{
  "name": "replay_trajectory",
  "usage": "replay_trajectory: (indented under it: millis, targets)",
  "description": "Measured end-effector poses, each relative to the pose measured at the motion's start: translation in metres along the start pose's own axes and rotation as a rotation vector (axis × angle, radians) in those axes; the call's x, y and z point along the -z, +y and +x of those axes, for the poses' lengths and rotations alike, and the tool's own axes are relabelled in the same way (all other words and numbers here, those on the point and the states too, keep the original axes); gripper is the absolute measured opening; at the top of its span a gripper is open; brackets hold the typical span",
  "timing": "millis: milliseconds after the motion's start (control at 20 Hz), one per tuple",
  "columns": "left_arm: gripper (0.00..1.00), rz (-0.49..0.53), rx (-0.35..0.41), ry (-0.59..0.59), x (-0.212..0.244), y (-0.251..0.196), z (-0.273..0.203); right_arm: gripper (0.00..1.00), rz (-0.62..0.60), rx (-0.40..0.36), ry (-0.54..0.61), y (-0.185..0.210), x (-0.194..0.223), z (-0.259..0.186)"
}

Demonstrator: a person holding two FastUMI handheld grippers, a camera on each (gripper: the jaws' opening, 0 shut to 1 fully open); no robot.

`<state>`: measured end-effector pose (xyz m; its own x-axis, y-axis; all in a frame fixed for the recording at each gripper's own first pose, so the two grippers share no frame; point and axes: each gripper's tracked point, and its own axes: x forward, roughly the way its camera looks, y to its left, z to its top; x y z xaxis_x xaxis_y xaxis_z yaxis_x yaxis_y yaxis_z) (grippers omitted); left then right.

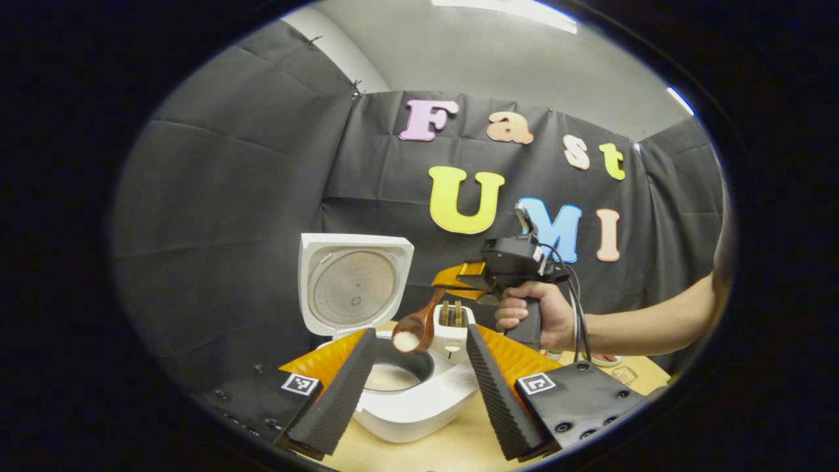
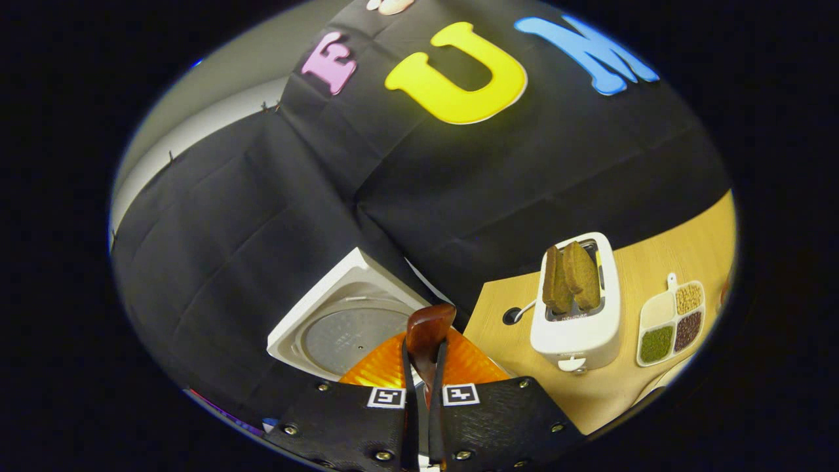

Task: Close the left gripper, press the button to open the rice cooker; take a wooden spoon from the chopstick holder with the right hand, scoop a spoonful of rice and pour it into the rice cooker, then put the wooden spoon back into the chopstick holder.

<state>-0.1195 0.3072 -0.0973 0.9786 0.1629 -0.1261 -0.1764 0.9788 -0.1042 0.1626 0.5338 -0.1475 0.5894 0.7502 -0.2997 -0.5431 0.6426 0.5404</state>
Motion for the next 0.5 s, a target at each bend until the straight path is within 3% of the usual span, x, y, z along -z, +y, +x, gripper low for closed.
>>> replay_trajectory:
  millis: [200,500]
  targets:
    - [0.96,0.010,-0.013,0.007,0.012,0.008,-0.006,0.06,-0.233,0.002,0.063,0.028,0.026,0.023]
    - [0.94,0.014,-0.053,0.002,0.010,0.016,-0.012,0.06,-0.701,-0.033,0.153,0.062,0.066,0.046]
